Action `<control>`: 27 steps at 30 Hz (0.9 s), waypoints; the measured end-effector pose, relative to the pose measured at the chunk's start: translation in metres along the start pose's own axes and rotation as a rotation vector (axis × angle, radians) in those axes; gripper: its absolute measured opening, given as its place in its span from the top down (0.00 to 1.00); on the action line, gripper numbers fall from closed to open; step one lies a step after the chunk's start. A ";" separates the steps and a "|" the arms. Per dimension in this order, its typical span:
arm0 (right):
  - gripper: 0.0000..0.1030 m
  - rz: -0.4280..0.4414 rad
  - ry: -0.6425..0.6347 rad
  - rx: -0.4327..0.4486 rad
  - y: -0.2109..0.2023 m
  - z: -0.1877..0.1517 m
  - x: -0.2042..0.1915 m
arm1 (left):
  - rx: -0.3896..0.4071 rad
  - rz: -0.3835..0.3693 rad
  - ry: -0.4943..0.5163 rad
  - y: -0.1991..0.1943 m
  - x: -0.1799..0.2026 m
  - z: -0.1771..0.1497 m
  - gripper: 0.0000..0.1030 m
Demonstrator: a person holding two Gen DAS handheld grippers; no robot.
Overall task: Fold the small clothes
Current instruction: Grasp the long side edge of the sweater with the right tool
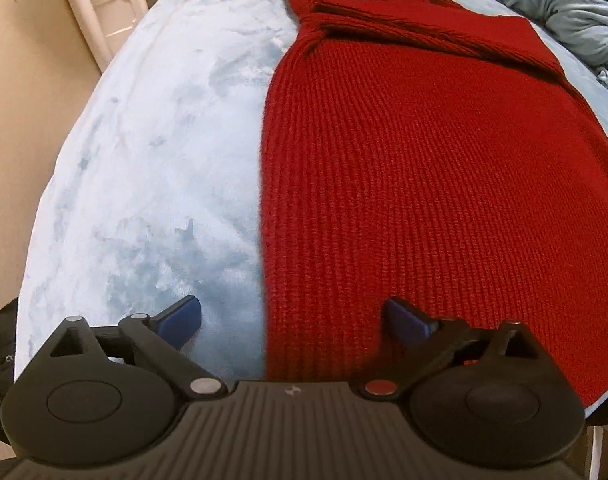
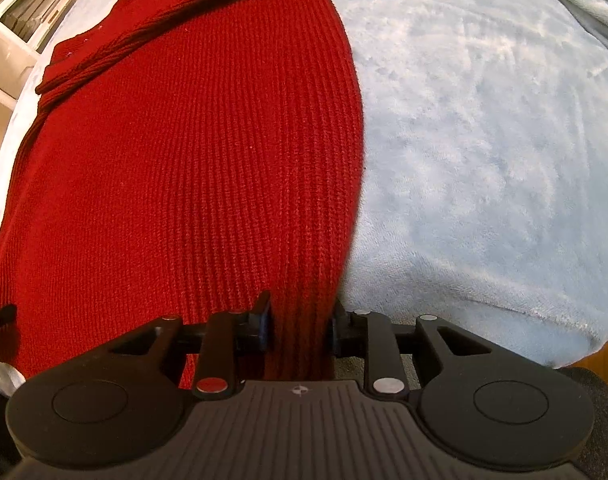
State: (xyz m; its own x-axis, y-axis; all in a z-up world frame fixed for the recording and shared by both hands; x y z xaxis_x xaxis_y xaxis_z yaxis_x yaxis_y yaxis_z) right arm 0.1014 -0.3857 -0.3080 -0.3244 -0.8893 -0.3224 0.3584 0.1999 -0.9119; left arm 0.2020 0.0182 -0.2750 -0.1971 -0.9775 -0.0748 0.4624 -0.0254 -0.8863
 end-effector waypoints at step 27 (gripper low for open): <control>0.80 -0.006 -0.034 -0.005 -0.007 -0.005 -0.009 | -0.133 -0.095 -0.045 0.000 0.000 0.016 0.66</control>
State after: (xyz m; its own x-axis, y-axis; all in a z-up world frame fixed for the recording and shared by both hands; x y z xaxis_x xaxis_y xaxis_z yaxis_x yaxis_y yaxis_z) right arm 0.0979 -0.3769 -0.2999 -0.2968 -0.9040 -0.3078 0.3523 0.1959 -0.9151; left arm 0.2161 0.0152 -0.2676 -0.1939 -0.9806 0.0298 0.3249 -0.0929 -0.9412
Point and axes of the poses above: each gripper's, at about its wrist camera, not at the fingertips, and y roughly the way its jaws point, x to its right, z to its top, the point moved 9 cm from there along y, roughly the way its jaws point
